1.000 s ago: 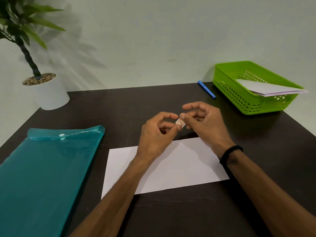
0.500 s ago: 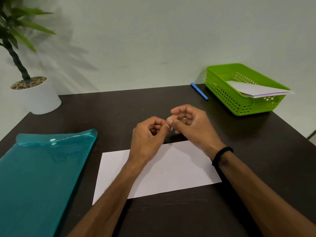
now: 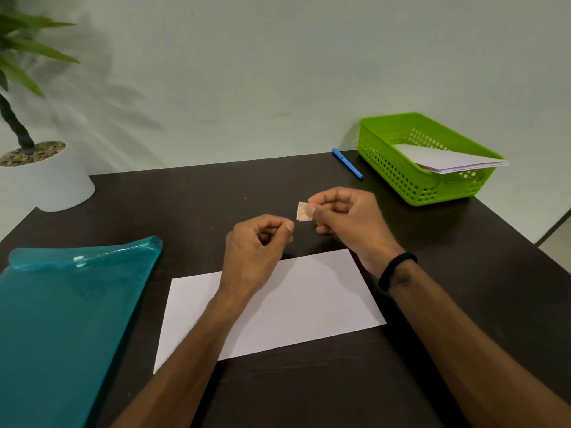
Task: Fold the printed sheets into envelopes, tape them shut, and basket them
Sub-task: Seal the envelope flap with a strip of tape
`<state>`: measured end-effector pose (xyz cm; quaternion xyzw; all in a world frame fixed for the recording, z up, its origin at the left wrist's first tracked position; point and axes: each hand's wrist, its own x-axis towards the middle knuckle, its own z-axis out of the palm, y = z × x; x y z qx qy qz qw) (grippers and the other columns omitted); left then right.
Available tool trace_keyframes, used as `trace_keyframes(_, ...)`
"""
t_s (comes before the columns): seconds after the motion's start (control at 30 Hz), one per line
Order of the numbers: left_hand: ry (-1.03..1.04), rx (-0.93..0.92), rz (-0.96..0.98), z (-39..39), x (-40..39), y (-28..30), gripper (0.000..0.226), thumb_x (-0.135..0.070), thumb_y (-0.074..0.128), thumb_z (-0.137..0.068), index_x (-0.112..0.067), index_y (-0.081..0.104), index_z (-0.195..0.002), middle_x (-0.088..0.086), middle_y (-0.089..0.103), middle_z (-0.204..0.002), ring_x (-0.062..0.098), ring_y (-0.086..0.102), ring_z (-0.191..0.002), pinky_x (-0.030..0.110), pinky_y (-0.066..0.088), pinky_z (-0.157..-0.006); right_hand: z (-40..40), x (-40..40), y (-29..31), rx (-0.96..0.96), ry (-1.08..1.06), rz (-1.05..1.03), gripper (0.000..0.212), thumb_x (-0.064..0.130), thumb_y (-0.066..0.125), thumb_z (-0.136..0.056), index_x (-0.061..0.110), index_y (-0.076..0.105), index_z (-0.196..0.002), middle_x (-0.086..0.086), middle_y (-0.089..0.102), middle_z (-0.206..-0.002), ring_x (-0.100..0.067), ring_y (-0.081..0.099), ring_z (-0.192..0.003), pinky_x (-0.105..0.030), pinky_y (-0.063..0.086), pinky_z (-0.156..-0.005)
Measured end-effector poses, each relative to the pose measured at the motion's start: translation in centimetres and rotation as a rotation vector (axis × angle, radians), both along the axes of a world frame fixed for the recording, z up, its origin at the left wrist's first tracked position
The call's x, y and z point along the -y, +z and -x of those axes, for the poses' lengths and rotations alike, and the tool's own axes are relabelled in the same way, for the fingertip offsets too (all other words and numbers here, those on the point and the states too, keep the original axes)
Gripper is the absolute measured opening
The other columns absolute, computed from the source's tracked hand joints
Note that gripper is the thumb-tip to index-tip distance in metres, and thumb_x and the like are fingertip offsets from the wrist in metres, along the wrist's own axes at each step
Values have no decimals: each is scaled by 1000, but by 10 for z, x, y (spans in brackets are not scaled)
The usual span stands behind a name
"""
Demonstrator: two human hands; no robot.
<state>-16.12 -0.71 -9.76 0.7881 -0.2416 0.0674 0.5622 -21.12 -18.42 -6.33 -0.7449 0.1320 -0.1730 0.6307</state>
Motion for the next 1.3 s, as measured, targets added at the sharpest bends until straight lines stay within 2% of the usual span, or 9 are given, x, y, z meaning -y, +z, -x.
trace_keyframes(0.13, 6, 90, -103, 4, 2, 0, 15, -37, 73, -94, -24, 79, -95, -15, 74, -83, 3, 69, -80, 14, 57, -73, 6, 35, 10, 44, -35, -84, 5, 4, 75, -91, 8, 75, -95, -3, 75, -76, -10, 64, -64, -28, 57, -65)
trace_keyframes(0.23, -42, 208, -290, 7, 2, 3, 27, -51, 74, -87, -26, 78, -94, -13, 71, -82, 7, 63, -74, 13, 51, -65, 15, 60, 10, -88, 69, -72, 3, 5, 74, -92, 7, 75, -94, -2, 72, -75, -10, 59, -63, -21, 53, -58)
trace_keyframes(0.33, -82, 246, -478, 5, -1, 5, 37, -61, 70, -82, -29, 77, -100, -13, 69, -84, 8, 57, -78, 22, 53, -73, 16, 67, 5, -228, 170, 42, 4, 2, 74, -91, 6, 75, -90, -2, 73, -73, -9, 58, -61, -17, 48, -52)
trace_keyframes(0.5, -153, 285, -601, 7, -2, 8, 61, -77, 52, -75, -31, 75, -106, -13, 65, -83, 11, 56, -76, 26, 53, -73, 14, 65, 4, -287, 277, 238, 8, 6, 75, -92, 2, 75, -98, -8, 74, -78, -9, 60, -65, -17, 46, -53)
trace_keyframes(0.67, -199, 300, -641, 9, -1, 10, 58, -75, 52, -79, -31, 75, -108, -12, 64, -84, 12, 60, -76, 31, 58, -77, 12, 54, 6, -312, 341, 353, 2, 10, 75, -94, 11, 75, -95, 6, 77, -76, 0, 65, -65, -12, 48, -58)
trace_keyframes(0.8, -212, 328, -648, 12, 0, 12, 49, -70, 59, -85, -33, 73, -114, -14, 63, -83, 12, 62, -76, 30, 59, -79, 10, 47, 5, -305, 336, 460, 3, 12, 78, -91, 14, 78, -92, 5, 79, -85, -5, 70, -77, -21, 58, -77)
trace_keyframes(1.0, -234, 339, -689, 17, 2, 16, 50, -68, 54, -92, -40, 64, -133, -21, 53, -77, 9, 57, -72, 26, 55, -82, 7, 39, 4, -335, 273, 543, 6, 15, 78, -91, 20, 78, -88, 6, 79, -84, -7, 75, -80, -26, 60, -78)
trace_keyframes(1.1, -226, 327, -706, 19, 2, 18, 51, -67, 53, -93, -40, 63, -134, -25, 38, -67, 6, 49, -63, 21, 45, -75, 7, 36, 4, -342, 254, 543, 6, 16, 79, -90, 20, 79, -86, 5, 79, -83, -8, 76, -81, -30, 62, -83)
trace_keyframes(1.3, -223, 278, -700, 17, 3, 16, 51, -67, 56, -92, -36, 67, -130, -25, 41, -68, 6, 48, -61, 20, 42, -73, 10, 32, 7, -365, 210, 480, 6, 15, 80, -89, 18, 80, -84, 4, 80, -82, -8, 76, -80, -30, 61, -85)
